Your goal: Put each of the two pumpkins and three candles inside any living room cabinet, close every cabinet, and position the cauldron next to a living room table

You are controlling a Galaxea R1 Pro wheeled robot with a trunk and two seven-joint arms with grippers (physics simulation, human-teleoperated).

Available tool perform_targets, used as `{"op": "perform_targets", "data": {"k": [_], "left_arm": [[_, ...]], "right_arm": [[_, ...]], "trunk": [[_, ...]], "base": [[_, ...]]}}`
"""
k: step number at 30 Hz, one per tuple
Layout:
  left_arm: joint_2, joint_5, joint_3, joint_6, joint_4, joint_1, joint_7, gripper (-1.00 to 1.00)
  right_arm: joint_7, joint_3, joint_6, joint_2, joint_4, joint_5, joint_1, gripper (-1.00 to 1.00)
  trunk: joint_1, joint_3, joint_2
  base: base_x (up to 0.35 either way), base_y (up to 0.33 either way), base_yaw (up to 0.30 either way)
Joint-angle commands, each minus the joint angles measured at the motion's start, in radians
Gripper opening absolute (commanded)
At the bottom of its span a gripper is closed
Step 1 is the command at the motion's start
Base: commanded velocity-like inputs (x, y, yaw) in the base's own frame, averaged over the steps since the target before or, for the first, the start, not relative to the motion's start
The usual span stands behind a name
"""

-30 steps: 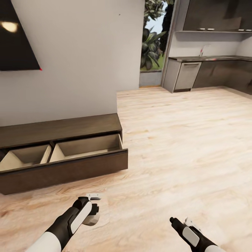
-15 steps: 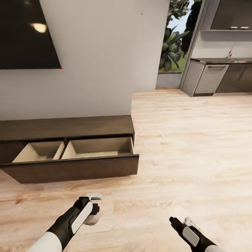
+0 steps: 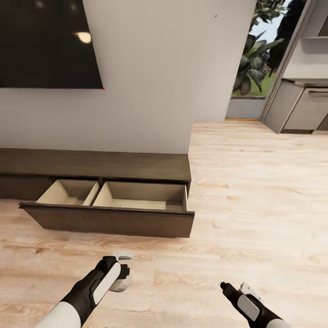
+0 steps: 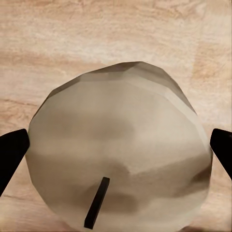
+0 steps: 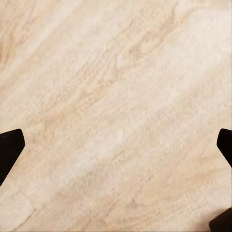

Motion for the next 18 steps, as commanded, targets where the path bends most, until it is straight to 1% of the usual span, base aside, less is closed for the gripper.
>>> {"op": "perform_targets", "data": {"k": [1, 5, 9, 13, 18], "left_arm": [[0.001, 0.010, -0.006, 0.001, -0.001, -0.001, 0.010, -1.00], [0.002, 0.010, -0.006, 0.000, -0.001, -0.001, 0.010, -1.00], [0.002, 0.010, -0.006, 0.000, -0.001, -0.001, 0.010, -1.00], [0.001, 0.009, -0.006, 0.000, -0.001, -0.001, 0.010, -1.00], [0.002, 0.009, -0.006, 0.000, -0.001, -0.001, 0.010, -1.00]], "right_arm": [[-0.008, 0.009, 0.005, -0.001, -0.004, -0.006, 0.000, 1.00], [-0.008, 0.009, 0.005, -0.001, -0.004, -0.006, 0.000, 1.00], [-0.008, 0.009, 0.005, -0.001, -0.004, -0.005, 0.000, 1.00], [-0.008, 0.009, 0.005, -0.001, -0.005, -0.005, 0.000, 1.00], [-0.008, 0.009, 0.005, -0.001, -0.004, -0.005, 0.000, 1.00]], "trunk": [[0.000, -0.001, 0.000], [0.000, -0.001, 0.000], [0.000, -0.001, 0.000], [0.000, -0.001, 0.000], [0.000, -0.001, 0.000]], "base": [[0.030, -0.022, 0.292], [0.012, -0.009, 0.262], [0.064, -0.001, 0.066], [0.244, 0.000, -0.026], [0.276, 0.000, -0.171]]}}
